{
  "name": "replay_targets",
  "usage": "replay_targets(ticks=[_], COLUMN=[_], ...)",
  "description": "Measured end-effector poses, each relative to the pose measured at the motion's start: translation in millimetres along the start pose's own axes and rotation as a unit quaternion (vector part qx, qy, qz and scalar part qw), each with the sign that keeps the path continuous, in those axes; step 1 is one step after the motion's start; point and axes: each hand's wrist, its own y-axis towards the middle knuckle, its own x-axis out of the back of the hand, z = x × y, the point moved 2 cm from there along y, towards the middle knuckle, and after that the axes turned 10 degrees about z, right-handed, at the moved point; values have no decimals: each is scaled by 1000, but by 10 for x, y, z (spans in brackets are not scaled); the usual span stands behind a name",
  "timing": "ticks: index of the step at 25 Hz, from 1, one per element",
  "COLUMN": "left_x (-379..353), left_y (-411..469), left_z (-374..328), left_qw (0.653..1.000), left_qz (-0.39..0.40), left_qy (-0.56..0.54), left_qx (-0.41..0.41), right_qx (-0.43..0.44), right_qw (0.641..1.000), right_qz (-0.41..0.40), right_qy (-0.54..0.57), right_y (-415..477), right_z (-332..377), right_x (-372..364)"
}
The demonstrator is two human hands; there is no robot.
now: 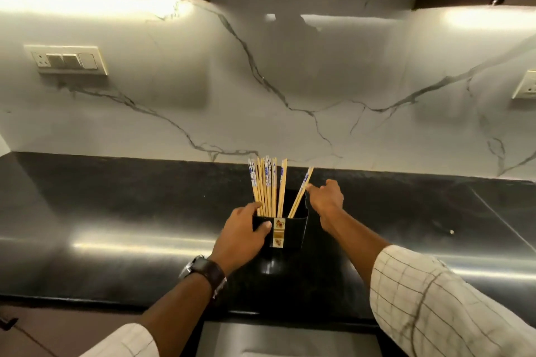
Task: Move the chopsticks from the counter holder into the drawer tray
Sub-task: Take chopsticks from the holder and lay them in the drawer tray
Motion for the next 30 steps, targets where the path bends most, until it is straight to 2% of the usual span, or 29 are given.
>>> replay_targets(ticks=[2, 6, 12, 18, 22, 24, 26, 28, 30], left_x=[-73, -194, -280, -372, -296, -276, -261, -209, -176], left_y=[128, 323, 350, 466, 565, 569, 536, 456, 365], left_z=[87, 263, 371, 392, 427, 389, 299, 154, -10], left_qw=[997, 982, 974, 968, 972, 982, 984, 986, 971], left_qz=[59, 100, 75, 106, 112, 82, 16, -91, -193], left_qy=[42, 157, 200, 225, 207, 170, 178, 118, 30], left_qx=[10, -42, -75, -41, -22, -5, -21, -73, -136], right_qx=[-28, -12, 65, 95, 108, 96, 110, 164, 231], right_qw=[998, 998, 985, 974, 976, 981, 982, 976, 961], right_qz=[44, 37, 89, 130, 94, 74, 20, -75, -139], right_qy=[-33, -56, -131, -158, -162, -154, -152, -126, -61], right_y=[291, 784, 908, 973, 1015, 1011, 976, 826, 490], right_z=[-39, 33, 214, 208, 170, 157, 218, 386, 600], right_x=[-81, -247, -439, -624, -709, -684, -616, -476, -246])
